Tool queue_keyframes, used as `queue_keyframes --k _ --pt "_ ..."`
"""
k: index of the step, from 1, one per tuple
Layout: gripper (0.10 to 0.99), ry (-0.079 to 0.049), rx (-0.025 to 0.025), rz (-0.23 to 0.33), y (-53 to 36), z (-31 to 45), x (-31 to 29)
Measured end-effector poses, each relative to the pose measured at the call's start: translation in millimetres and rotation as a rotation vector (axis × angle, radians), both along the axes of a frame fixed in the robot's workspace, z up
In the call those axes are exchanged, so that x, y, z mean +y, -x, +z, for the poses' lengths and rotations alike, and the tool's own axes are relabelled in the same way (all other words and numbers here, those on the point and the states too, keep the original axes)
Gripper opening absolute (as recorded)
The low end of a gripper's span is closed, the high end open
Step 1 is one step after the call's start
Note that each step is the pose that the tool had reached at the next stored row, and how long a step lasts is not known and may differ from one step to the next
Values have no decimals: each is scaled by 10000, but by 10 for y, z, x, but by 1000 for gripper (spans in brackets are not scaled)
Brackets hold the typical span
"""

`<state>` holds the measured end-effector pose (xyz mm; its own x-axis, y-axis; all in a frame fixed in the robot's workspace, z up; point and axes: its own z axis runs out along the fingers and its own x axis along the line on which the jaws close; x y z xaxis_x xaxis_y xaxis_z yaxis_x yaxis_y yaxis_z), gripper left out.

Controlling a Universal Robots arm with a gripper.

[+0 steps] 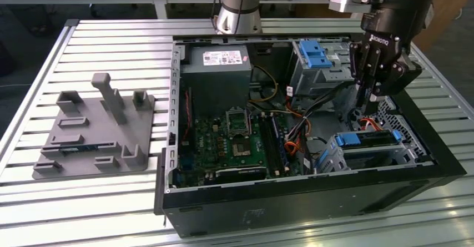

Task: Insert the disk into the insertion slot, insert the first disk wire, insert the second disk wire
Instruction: 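Insert the second disk wire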

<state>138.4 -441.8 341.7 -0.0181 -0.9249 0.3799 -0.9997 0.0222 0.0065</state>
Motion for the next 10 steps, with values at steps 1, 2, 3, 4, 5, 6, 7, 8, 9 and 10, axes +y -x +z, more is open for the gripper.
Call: queue_keyframes --k 1,2,3,4,5,6,7,8,9,10 --pt "302 0 -2 0 0 -1 0" --pt "302 0 -3 0 0 -2 0" --pt "302 0 -3 0 1 -3 -1" --pt "302 -1 -3 -1 1 -5 -2" --pt "302 -1 -3 -1 1 -7 -2" --pt "302 -2 -3 -1 1 -10 -2" --pt "302 -2 -3 -1 1 -12 -2" --pt "302 -1 -3 -1 1 -14 -2" --pt "302 -1 -4 -3 1 -16 -2" --pt "302 -1 -4 -21 2 -19 -2"
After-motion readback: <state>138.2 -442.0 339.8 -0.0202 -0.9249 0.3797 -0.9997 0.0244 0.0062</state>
